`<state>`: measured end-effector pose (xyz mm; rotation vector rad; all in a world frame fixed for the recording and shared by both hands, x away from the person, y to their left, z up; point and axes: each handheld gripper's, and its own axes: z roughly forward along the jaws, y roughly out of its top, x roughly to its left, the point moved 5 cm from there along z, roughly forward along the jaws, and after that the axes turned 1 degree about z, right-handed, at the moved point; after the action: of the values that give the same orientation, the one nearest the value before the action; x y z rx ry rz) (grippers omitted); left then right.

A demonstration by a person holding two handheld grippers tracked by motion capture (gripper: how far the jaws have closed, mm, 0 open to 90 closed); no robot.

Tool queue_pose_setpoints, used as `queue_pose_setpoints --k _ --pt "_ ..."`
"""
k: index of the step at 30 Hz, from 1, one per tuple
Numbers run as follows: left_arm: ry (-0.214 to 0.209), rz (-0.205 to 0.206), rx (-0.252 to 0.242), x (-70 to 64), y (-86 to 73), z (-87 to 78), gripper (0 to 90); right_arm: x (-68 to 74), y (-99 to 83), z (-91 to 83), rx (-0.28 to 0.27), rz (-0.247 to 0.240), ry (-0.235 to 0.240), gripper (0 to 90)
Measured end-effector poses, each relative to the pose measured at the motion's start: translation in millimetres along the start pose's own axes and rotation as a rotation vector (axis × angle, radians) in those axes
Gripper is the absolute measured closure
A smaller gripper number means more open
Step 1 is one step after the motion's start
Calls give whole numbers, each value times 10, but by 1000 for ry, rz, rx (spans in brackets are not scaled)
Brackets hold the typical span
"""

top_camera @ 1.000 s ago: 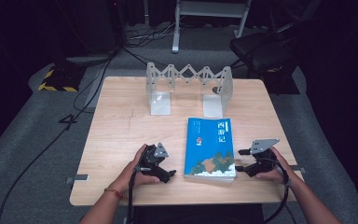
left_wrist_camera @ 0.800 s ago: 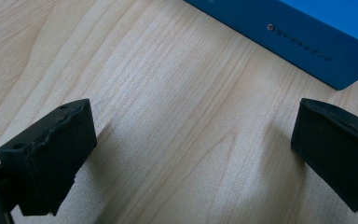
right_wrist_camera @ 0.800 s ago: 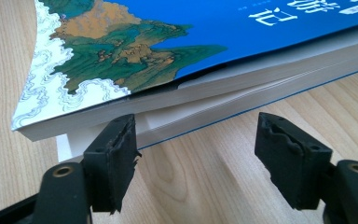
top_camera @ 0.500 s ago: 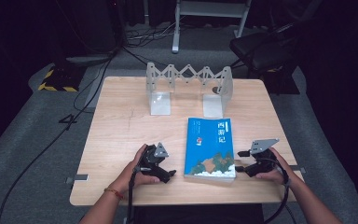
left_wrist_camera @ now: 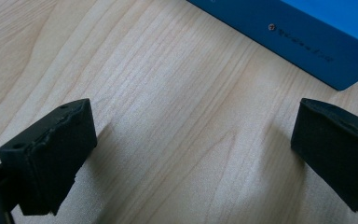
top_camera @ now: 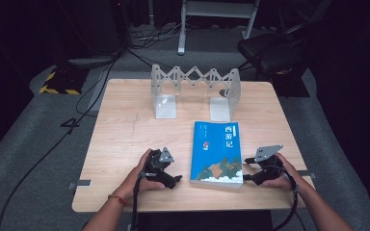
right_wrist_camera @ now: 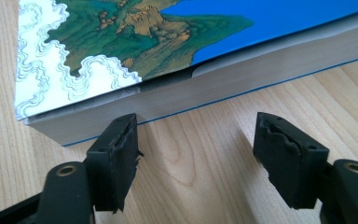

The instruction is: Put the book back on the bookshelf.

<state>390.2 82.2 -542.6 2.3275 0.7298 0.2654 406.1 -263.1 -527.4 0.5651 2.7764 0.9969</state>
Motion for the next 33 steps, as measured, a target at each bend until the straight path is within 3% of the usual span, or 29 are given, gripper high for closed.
queue_pose_setpoints --k 7,14,17,20,23,26,33 --pt "3 -4 2 -4 0 -1 5 -11 32 -82 -60 19 19 321" --pt "7 -5 12 -49 9 -15 25 -7 50 -118 -85 29 22 331" --pt "-18 30 -4 -103 27 -20 73 -7 98 -175 -131 41 31 332" --pt "-28 51 -10 -141 47 -32 177 1 109 -183 -128 37 21 333" --pt "-37 58 -7 -205 68 -31 169 6 85 -160 -106 33 20 336" --pt "-49 69 -1 -253 69 -19 163 7 49 -114 -50 8 9 334" --pt "-62 52 -7 -271 78 -22 159 27 13 -52 0 -3 20 334"
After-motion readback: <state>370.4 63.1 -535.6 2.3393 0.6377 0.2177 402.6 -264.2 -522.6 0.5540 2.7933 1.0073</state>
